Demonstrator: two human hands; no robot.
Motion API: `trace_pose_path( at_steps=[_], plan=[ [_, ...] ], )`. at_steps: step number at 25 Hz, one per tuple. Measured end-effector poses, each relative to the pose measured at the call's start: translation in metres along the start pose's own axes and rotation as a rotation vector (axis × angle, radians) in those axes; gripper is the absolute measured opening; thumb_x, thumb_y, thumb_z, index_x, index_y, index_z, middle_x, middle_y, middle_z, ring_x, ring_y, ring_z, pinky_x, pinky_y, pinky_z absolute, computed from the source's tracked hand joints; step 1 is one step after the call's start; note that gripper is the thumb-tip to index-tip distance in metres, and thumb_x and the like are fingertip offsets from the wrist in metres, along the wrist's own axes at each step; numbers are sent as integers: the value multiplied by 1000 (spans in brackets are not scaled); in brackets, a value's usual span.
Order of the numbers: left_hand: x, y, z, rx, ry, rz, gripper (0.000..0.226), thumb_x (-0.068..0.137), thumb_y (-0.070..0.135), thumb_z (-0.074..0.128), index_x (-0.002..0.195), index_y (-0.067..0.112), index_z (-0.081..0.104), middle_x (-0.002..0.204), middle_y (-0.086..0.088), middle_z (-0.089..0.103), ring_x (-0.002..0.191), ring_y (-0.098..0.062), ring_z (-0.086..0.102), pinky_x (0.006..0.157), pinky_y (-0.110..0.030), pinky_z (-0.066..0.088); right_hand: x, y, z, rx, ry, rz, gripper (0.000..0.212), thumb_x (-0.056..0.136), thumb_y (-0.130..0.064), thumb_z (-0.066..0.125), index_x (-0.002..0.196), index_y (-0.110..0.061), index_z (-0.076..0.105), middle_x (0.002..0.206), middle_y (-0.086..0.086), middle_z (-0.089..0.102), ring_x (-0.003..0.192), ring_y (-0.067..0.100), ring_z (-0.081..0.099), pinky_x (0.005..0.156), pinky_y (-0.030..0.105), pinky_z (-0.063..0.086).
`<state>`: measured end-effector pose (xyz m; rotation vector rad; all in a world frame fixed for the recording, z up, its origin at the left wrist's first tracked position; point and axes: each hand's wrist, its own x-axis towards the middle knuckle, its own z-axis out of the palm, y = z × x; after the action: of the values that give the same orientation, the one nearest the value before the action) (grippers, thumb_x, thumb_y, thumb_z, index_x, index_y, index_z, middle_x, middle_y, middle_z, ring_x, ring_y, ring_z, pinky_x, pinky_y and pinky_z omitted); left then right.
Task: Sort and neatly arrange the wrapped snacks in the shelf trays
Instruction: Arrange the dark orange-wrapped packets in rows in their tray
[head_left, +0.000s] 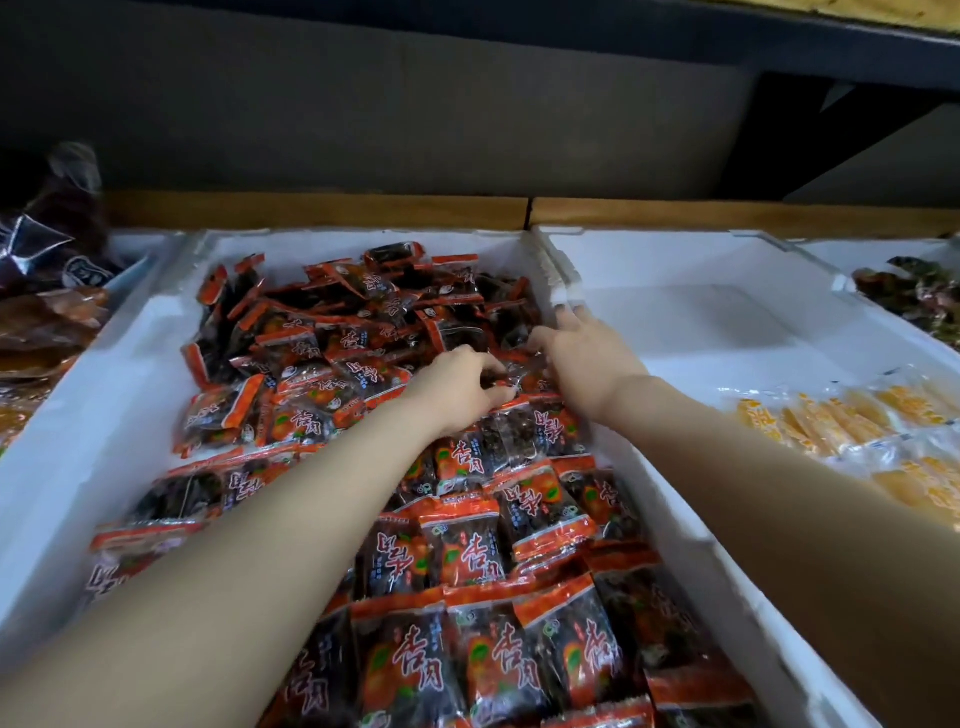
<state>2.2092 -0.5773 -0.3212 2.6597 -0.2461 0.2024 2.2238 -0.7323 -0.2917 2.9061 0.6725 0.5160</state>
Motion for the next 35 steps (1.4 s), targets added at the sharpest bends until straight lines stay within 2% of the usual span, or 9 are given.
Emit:
trace_pose_path(
  at_steps=[4, 7, 10, 12, 16, 19, 22, 27, 35],
  plan=[
    [15, -1, 11, 50, 70, -33, 15, 89, 31, 63, 101, 22, 66, 113, -6, 56, 113, -26, 50, 95, -42, 44, 7, 2, -5, -140, 19, 43, 27, 92, -7, 47, 117, -10, 58, 125, 14, 46, 118, 32, 42, 87, 38, 41],
    [13, 2, 8, -85, 236, 9, 13, 93, 25, 58, 82, 19, 54, 91, -2, 56, 83, -21, 55, 70, -29, 42, 5, 1, -7, -19, 42, 146, 28, 91, -2, 47, 118, -7, 54, 124, 15, 46, 117, 33, 43, 83, 41, 43],
    [9, 13, -12, -397, 406, 21, 10, 97, 16, 49, 88, 14, 49, 75, 2, 55, 64, -11, 51, 55, -20, 36, 9, -1, -19, 272, 207, 259, 24, 94, -9, 45, 116, -5, 55, 119, 17, 52, 109, 36, 52, 80, 39, 45],
    [1, 18, -31, -702, 427, 1, 7, 98, 16, 49, 91, 15, 49, 80, 3, 57, 76, -15, 59, 68, -21, 50, 11, -10, -30, 503, 278, 272, 20, 96, -14, 45, 107, -4, 59, 107, 17, 61, 99, 34, 58, 76, 33, 44],
    [-37, 9, -56, -1135, 348, -24, 18, 88, 12, 65, 100, 18, 54, 86, 1, 69, 77, -9, 69, 64, -22, 55, -2, -36, -43, 1091, 159, 221, 19, 97, -18, 48, 79, -17, 55, 67, 8, 59, 48, 5, 56, 53, 21, 45],
    [-61, -8, -64, -994, 472, -65, 22, 81, 12, 72, 91, 25, 58, 88, 2, 69, 75, -8, 66, 63, -20, 52, 2, -40, -26, 847, 47, 186, 12, 96, -21, 51, 98, -12, 58, 86, 10, 64, 77, 16, 60, 66, 25, 43],
    [-77, -26, -68, -956, 507, -108, 17, 83, 18, 72, 90, 31, 64, 91, 5, 68, 71, -6, 58, 70, -23, 44, 10, -43, -4, 494, -200, 235, 46, 93, -29, 55, 129, -3, 44, 124, 18, 56, 116, 32, 52, 92, 32, 40],
    [-98, -45, -65, -1013, 502, -197, 16, 84, 26, 70, 97, 35, 67, 109, 4, 68, 103, -19, 61, 92, -40, 46, 18, -57, 12, 321, -251, 268, 51, 82, -38, 68, 119, -5, 54, 120, 16, 60, 114, 34, 52, 95, 37, 44],
    [-114, -55, -68, -1206, 461, -238, 18, 81, 24, 73, 99, 25, 69, 105, -3, 72, 104, -23, 65, 97, -49, 48, 24, -68, -5, 462, -180, 260, 27, 79, -16, 74, 102, -7, 65, 98, 8, 61, 103, 28, 59, 79, 24, 42]
  ],
)
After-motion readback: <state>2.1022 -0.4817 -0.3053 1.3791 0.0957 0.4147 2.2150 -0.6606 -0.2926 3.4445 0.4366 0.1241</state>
